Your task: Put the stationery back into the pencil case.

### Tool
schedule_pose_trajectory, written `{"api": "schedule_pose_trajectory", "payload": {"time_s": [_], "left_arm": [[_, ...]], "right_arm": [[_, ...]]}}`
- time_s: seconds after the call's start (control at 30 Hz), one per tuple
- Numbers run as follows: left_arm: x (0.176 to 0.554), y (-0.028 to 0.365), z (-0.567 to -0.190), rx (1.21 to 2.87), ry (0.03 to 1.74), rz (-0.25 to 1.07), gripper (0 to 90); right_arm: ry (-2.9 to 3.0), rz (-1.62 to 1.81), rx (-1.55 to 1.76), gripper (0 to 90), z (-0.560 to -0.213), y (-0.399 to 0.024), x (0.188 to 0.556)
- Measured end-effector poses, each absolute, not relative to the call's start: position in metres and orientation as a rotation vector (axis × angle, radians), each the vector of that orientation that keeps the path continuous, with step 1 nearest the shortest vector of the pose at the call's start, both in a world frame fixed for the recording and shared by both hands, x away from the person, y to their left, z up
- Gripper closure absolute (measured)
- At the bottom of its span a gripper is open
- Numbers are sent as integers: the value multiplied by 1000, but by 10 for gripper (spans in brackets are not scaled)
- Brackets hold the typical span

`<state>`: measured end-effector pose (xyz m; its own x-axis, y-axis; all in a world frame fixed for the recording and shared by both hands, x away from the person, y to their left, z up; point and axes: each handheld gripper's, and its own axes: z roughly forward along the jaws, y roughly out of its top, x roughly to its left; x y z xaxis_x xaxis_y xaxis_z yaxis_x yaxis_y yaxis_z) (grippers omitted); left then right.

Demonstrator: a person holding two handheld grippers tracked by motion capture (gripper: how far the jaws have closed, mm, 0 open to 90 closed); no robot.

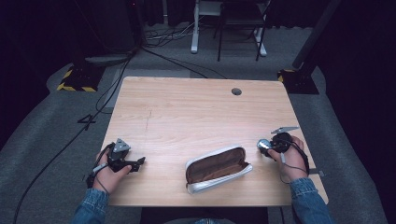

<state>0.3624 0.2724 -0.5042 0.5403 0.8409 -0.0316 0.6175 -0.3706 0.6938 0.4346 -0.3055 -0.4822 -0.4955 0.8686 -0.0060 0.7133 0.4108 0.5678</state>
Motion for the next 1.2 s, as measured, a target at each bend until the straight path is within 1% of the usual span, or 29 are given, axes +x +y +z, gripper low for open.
{"api": "schedule_pose_trajectory", "payload": {"time_s": [0.47,0.5,0.53,0.57,1.2], "left_arm": [[363,273,-504,2120,1166,435,178],[363,272,-504,2116,1168,433,178],[363,273,-504,2118,1165,434,178],[363,273,-504,2118,1165,434,178],[362,272,-505,2107,1170,433,178]], "right_arm": [[2421,598,1458,394,-475,-300,441],[2427,586,1463,406,-474,-300,440],[2439,573,1463,461,-473,-301,440],[2444,558,1468,483,-472,-301,439],[2423,576,1476,500,-472,-302,435]]}}
